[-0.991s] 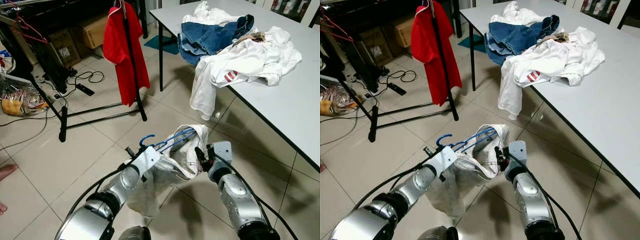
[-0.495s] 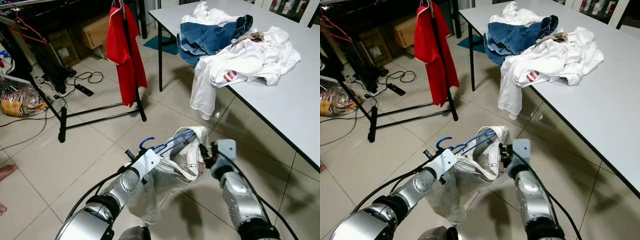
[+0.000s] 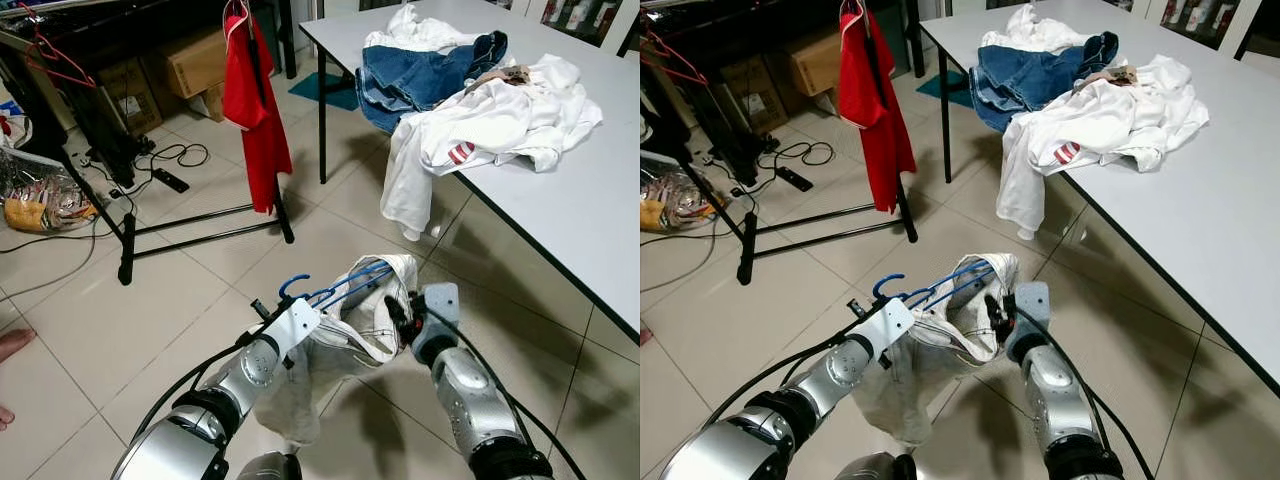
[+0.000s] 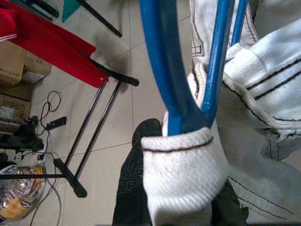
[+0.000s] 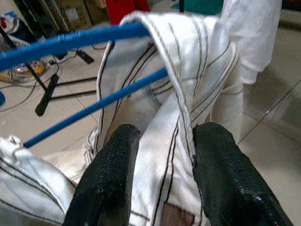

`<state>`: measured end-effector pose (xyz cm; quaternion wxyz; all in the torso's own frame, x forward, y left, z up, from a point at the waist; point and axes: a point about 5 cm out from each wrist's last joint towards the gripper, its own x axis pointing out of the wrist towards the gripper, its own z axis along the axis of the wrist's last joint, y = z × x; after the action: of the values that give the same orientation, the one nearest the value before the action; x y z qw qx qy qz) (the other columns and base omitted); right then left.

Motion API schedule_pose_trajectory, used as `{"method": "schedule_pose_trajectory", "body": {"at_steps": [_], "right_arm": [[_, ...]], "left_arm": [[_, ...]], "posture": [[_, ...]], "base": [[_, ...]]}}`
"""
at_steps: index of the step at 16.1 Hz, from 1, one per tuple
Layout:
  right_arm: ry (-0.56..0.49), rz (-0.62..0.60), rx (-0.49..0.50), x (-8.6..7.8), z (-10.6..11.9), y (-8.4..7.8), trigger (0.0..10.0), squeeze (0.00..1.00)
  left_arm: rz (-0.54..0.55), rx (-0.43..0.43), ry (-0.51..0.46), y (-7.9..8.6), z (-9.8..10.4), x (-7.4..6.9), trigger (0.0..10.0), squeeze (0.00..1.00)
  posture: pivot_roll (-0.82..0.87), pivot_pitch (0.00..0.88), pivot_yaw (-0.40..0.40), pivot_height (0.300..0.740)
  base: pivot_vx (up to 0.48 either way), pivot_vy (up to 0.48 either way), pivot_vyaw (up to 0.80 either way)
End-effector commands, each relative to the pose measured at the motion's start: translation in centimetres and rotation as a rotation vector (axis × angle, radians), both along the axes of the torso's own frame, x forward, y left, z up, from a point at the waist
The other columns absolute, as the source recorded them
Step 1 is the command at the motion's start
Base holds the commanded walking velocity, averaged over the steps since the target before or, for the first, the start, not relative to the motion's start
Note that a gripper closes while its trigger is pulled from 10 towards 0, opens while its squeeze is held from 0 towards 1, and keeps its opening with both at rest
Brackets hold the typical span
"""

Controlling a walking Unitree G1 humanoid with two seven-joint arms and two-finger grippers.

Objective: Hang hanger

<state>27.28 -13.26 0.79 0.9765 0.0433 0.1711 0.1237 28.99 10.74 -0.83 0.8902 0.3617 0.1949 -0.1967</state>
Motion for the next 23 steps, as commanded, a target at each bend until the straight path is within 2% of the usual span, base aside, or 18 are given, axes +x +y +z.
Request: {"method": "schedule_pose_trajectory", "body": {"at_steps": [1,4,5,6,7,8,9,16,17,23], "right_arm": [[-0.009,0.024,-0.005,0.5,0.2,0.9,10.0,0.00],[0.013,0.027,-0.019,0.6,-0.2,1.1,10.0,0.00],[0.014,0.024,-0.018,0.7,-0.2,1.1,9.3,0.00],[0.016,0.021,-0.018,0.8,-0.3,1.2,4.6,0.00],[0.019,0.019,-0.018,0.9,-0.3,1.4,4.4,0.00],[0.022,0.018,-0.019,1.0,-0.4,1.6,2.6,0.00],[0.019,0.011,-0.014,1.1,-0.3,1.7,0.0,0.00],[-0.037,-0.046,0.048,1.3,0.1,0.7,0.0,0.00],[-0.065,-0.039,0.104,1.2,0.4,0.7,0.0,0.00],[-0.189,0.027,0.303,0.8,2.0,0.8,0.0,0.00]], "left_arm": [[-0.018,-0.022,-0.065,-0.6,1.1,0.8,10.0,0.00],[-0.036,-0.031,-0.056,-0.9,0.8,0.5,10.0,0.00],[-0.038,-0.032,-0.052,-0.9,0.7,0.4,10.0,0.00],[-0.043,-0.035,-0.047,-0.9,0.6,0.1,10.0,0.00],[-0.051,-0.036,-0.043,-1.0,0.4,0.0,10.0,0.00],[-0.062,-0.035,-0.037,-1.1,0.3,-0.2,10.0,0.00],[-0.065,-0.035,-0.036,-1.2,0.2,-0.3,10.0,0.00],[-0.068,-0.032,-0.036,-1.2,0.2,-0.3,10.0,0.00],[-0.066,-0.032,-0.035,-1.2,0.2,-0.3,10.0,0.00],[-0.038,-0.045,-0.020,-0.9,0.2,-0.1,10.0,0.00]], "posture": [[-0.03,0.000,0.096,0.740],[-0.03,0.000,0.096,0.740],[-0.03,0.000,0.098,0.740],[-0.03,0.000,0.098,0.740],[-0.03,0.000,0.098,0.740],[-0.03,0.000,0.099,0.740],[-0.03,0.000,0.099,0.740],[-0.03,0.000,0.101,0.740],[-0.03,0.000,0.102,0.740],[-0.04,0.000,0.103,0.740]], "base": [[0.000,0.000,0.00],[0.000,0.000,0.00],[0.000,0.000,0.00],[0.000,0.000,0.00],[0.000,0.000,0.00],[0.000,0.000,0.00],[0.000,0.000,0.00],[0.000,0.000,0.00],[0.000,0.000,0.00],[0.000,0.000,0.00]]}}
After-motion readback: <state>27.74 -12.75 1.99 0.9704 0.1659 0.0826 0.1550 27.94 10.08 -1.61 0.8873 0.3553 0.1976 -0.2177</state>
